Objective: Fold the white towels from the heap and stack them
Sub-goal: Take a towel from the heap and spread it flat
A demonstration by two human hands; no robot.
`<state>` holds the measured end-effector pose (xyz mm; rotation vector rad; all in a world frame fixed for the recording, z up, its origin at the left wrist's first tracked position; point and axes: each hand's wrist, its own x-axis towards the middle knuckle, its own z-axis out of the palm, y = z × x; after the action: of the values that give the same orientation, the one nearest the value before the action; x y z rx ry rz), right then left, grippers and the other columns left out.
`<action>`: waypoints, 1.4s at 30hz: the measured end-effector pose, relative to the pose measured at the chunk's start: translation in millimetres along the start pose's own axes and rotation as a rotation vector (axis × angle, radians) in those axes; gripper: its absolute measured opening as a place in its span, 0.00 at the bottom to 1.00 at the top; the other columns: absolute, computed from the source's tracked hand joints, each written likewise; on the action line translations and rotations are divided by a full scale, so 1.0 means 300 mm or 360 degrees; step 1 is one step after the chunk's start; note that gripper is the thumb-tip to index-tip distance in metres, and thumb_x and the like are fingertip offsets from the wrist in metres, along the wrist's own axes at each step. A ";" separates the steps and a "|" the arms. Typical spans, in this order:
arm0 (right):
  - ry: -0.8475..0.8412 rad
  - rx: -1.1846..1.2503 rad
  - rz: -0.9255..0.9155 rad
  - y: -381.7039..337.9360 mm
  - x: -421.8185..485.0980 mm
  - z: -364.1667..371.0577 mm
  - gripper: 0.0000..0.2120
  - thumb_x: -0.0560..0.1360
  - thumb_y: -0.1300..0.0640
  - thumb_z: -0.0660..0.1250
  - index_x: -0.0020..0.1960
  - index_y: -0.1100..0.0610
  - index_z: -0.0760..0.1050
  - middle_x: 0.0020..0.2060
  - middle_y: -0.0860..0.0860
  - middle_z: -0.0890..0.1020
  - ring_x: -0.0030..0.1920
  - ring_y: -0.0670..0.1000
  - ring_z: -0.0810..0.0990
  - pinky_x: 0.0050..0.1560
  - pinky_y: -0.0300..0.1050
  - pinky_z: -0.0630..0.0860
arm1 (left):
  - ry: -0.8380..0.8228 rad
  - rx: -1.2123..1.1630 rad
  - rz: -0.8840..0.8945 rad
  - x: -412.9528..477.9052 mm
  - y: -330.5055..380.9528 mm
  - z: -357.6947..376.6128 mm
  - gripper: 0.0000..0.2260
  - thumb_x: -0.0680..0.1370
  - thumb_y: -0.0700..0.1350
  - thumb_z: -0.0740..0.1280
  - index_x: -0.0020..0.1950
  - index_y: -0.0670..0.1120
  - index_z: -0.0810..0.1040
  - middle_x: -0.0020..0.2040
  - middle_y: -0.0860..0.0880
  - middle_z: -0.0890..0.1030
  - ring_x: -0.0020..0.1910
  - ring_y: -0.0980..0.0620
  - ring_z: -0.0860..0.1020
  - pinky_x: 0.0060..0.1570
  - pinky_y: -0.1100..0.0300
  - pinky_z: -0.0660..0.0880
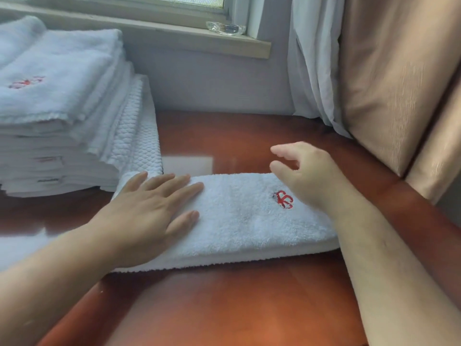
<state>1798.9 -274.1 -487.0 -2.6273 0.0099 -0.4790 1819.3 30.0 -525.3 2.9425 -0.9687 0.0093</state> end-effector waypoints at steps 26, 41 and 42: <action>-0.0521 -0.0338 0.0333 -0.283 -0.226 0.225 0.35 0.79 0.32 0.45 0.79 0.49 0.60 0.76 0.48 0.67 0.76 0.54 0.61 0.75 0.52 0.55 | 0.0244 -0.0379 -0.1281 -0.131 -0.162 -0.038 0.41 0.70 0.74 0.62 0.67 0.41 0.68 0.62 0.41 0.75 0.60 0.39 0.75 0.55 0.47 0.72; -0.1262 0.0962 -0.0048 -0.407 -0.027 0.155 0.21 0.72 0.39 0.75 0.62 0.46 0.80 0.57 0.51 0.86 0.57 0.53 0.85 0.52 0.46 0.81 | 0.0772 -0.0584 -0.0064 -0.199 -0.189 -0.256 0.26 0.67 0.68 0.74 0.49 0.51 0.69 0.43 0.59 0.72 0.42 0.56 0.67 0.40 0.56 0.59; -0.1312 0.1028 -0.0021 -0.425 -0.028 0.164 0.20 0.72 0.42 0.76 0.61 0.47 0.81 0.57 0.51 0.86 0.57 0.54 0.85 0.54 0.49 0.81 | 0.0800 -0.0598 0.0003 -0.206 -0.189 -0.281 0.25 0.67 0.70 0.72 0.50 0.54 0.68 0.43 0.61 0.71 0.42 0.58 0.65 0.40 0.59 0.60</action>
<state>1798.1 -137.8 -473.4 -1.9978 -0.3595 0.5395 1803.9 115.9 -444.6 2.4162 -0.7891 0.4839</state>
